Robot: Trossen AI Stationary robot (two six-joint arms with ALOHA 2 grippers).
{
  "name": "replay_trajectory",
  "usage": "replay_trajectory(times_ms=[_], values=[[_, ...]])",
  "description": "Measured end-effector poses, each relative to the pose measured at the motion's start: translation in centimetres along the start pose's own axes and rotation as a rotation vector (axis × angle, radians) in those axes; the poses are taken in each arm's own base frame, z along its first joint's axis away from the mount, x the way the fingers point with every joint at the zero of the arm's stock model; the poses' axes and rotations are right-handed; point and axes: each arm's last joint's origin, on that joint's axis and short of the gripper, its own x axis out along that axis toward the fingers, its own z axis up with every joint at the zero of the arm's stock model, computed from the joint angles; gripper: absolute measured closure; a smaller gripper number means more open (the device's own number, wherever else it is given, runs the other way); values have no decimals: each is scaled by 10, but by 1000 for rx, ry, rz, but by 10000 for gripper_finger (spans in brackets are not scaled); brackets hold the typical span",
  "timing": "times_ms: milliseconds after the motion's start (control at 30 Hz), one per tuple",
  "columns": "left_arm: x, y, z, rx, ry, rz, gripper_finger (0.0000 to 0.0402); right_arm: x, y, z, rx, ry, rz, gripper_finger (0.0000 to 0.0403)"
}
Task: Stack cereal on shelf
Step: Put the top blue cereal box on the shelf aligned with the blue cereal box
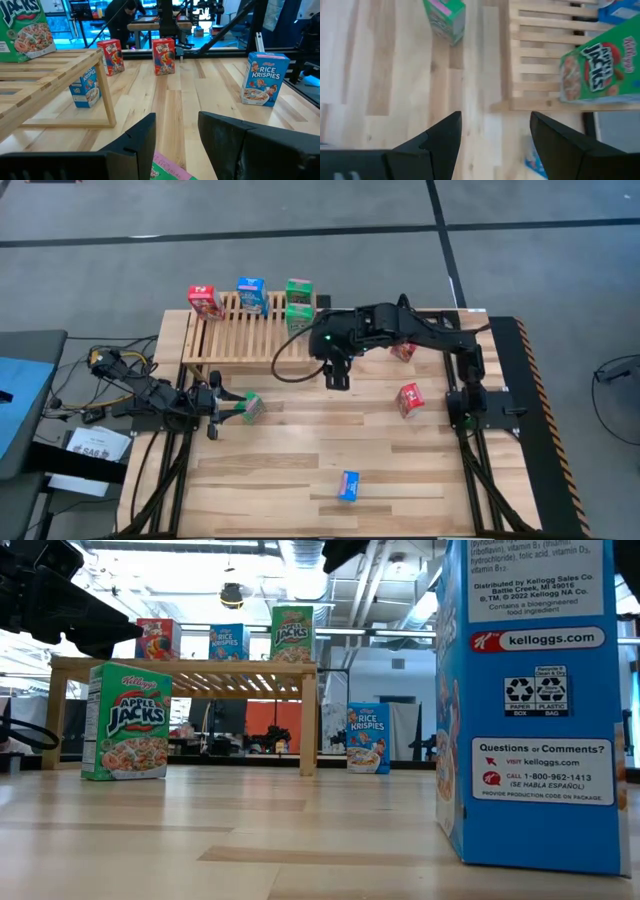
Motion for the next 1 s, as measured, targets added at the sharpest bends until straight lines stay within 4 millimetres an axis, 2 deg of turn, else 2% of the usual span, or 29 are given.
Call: replay_trajectory(times_ms=[333, 467, 733, 1000], values=[[0, 0, 0, 0, 0, 0, 264, -6, 30, -13, 53, 55, 42, 142], [0, 0, 0, 0, 0, 0, 264, -14, 43, -26, 77, 61, 11, 142], [0, 0, 0, 0, 0, 0, 264, -22, 68, -62, 149, -33, -34, 142], [0, 0, 0, 0, 0, 0, 264, -15, 96, -98, 230, -26, -3, 142]])
